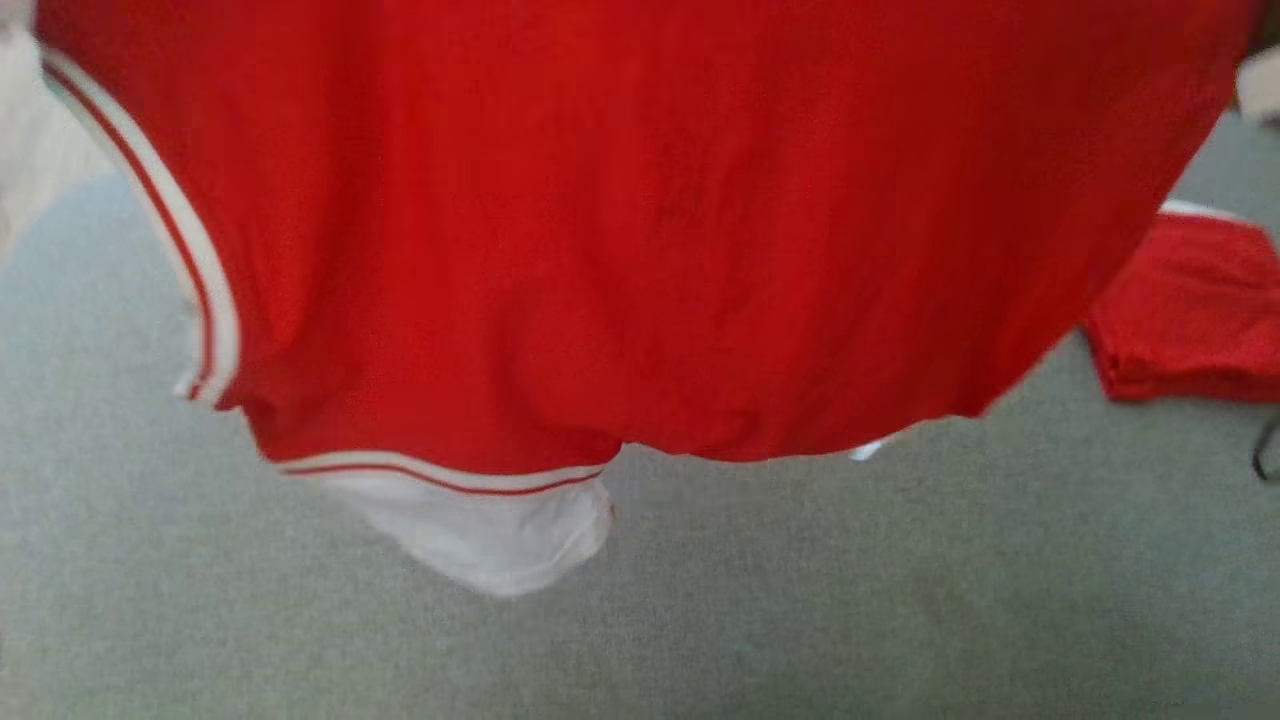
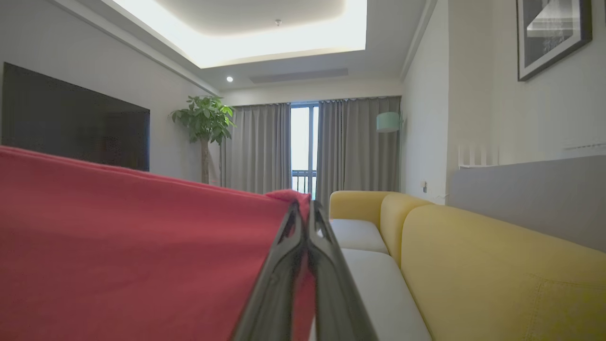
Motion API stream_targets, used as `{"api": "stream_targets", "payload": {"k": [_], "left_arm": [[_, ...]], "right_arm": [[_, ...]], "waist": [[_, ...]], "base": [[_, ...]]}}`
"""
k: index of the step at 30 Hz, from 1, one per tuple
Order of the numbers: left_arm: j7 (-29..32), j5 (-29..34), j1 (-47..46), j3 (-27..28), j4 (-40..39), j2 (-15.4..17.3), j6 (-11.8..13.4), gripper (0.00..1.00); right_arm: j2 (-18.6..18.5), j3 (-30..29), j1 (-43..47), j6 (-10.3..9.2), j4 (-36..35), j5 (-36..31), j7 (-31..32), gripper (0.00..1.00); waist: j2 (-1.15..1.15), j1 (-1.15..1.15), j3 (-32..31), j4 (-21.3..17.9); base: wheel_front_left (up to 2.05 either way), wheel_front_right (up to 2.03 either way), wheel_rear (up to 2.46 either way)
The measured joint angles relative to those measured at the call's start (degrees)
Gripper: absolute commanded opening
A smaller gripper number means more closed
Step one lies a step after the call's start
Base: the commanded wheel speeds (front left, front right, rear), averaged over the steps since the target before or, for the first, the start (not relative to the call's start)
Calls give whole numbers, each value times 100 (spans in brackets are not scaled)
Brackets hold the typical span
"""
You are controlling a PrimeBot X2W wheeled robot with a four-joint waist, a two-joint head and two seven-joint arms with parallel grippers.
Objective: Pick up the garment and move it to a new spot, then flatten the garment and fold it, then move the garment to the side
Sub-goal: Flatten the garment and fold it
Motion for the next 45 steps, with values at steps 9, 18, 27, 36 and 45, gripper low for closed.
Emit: {"api": "stream_targets", "payload": {"k": [9,18,27,36,45], "left_arm": [[-360,299,-1670,-946,1842,282,0,0],[-1624,278,-3170,-1667,2961,330,0,0],[-1901,-790,-2390,-2517,2611,633,0,0],[-1900,-1117,-181,-2287,1536,695,-1,0],[-1897,-1172,2694,-1907,793,789,11,0]], "right_arm": [[324,403,-1627,0,1350,-699,1,0],[405,390,-3023,0,2198,-1429,-971,0],[263,412,-2998,0,2839,-1649,-1345,0],[252,168,-1582,0,3212,-1556,-1562,0],[122,-53,461,0,2568,-1057,-1451,0]], "waist": [[0,2,1046,33],[0,2,1975,136],[-1,1,2540,444],[0,-1,2443,705],[0,-2,1674,683]], "base": [[0,0,0],[0,0,0],[0,0,0],[0,0,0],[0,0,0]]}}
